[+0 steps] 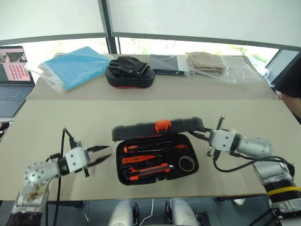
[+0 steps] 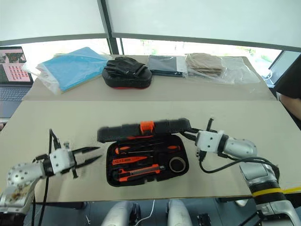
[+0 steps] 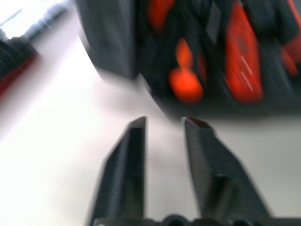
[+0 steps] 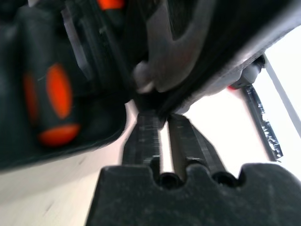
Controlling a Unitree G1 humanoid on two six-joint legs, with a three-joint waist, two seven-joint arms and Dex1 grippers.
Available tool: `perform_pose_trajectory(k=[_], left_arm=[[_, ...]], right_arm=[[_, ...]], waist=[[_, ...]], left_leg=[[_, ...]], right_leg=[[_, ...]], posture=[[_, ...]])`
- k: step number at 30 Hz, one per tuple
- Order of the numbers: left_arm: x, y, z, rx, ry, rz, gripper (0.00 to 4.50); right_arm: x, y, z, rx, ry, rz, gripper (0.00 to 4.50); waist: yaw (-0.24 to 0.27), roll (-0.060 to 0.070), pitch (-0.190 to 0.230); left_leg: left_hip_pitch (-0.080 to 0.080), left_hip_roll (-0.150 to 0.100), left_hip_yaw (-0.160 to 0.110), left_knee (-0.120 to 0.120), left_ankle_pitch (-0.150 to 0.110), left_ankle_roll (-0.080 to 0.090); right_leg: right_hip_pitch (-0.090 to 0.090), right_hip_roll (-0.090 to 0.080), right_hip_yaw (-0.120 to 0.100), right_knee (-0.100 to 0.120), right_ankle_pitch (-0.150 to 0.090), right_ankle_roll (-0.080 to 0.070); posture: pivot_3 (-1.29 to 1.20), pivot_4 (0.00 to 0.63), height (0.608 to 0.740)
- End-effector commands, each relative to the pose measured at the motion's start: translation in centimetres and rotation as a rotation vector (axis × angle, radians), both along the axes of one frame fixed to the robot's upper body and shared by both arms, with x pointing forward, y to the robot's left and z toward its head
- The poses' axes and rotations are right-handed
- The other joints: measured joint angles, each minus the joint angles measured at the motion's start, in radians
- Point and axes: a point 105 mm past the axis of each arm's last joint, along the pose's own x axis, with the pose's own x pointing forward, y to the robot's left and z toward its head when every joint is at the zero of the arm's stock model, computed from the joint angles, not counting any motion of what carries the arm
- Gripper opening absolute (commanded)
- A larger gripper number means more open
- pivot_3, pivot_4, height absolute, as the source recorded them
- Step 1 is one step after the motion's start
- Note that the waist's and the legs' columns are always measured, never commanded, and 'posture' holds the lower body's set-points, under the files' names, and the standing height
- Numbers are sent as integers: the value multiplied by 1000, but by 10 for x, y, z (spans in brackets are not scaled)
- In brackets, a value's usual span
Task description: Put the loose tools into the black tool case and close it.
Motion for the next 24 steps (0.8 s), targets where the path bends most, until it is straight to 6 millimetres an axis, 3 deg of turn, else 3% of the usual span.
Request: perform_pose_trajectory(k=[1, 4, 5, 8, 9, 11, 16, 20, 24], left_arm=[[4, 24, 4, 14, 9, 86, 3049], [11, 45, 2, -21, 76, 203, 4087], [14, 47, 4, -37, 85, 221, 4125], [30, 42, 13, -111, 112, 245, 4125], [36, 38, 17, -129, 115, 245, 3626], [46, 30, 23, -162, 132, 239, 3122], [69, -8, 34, -201, 164, 161, 1215], [78, -30, 33, -183, 196, 91, 98], [80, -37, 24, -134, 253, 67, 98]], right_arm=[[-10, -15, -5, -10, 10, -31, 2067], [-21, -28, -6, 0, 78, -80, 3049], [-26, -31, -8, -4, 120, -86, 3370], [-49, -38, -10, 46, 272, -96, 2852], [-55, -38, -9, 52, 306, -92, 2573], [-68, -36, -10, 49, 379, -75, 1881], [-104, -13, -22, 11, 597, 6, 52], [-111, 11, -28, 12, 640, 45, 0], [-101, 30, -30, 16, 633, 55, 0]], waist=[[4, 0, 0], [2, 4, -1], [2, 4, -1], [8, 4, -1], [11, 4, -1], [13, 4, -1], [7, 4, -1], [3, 3, -1], [2, 3, -1]], left_leg=[[0, 0, 0, 0, 0, 0], [1, 0, 1, 0, 1, 0], [2, 0, 1, 0, 1, 0], [3, 1, 0, 0, 1, 0], [2, 1, 0, 0, 1, 0], [2, 0, -1, 0, 1, 0], [2, 0, 0, 1, 1, 0], [1, 1, 0, 1, 1, 0], [1, 1, 0, 1, 1, 0]], right_leg=[[0, -1, 1, 0, 0, 0], [0, -1, 2, 2, 0, 0], [1, -1, 2, 3, 1, 1], [2, -1, 1, 2, 1, 1], [2, -1, 1, 2, 1, 1], [2, -1, 0, 2, 2, 4], [2, 0, 1, 2, 3, 5], [2, 3, 2, 2, 3, 5], [1, 4, 3, 2, 3, 4]], posture=[[0, 150, 740], [0, 150, 740], [0, 150, 740], [0, 150, 740], [0, 150, 740], [0, 150, 740], [0, 150, 740], [0, 150, 740], [0, 150, 740]])
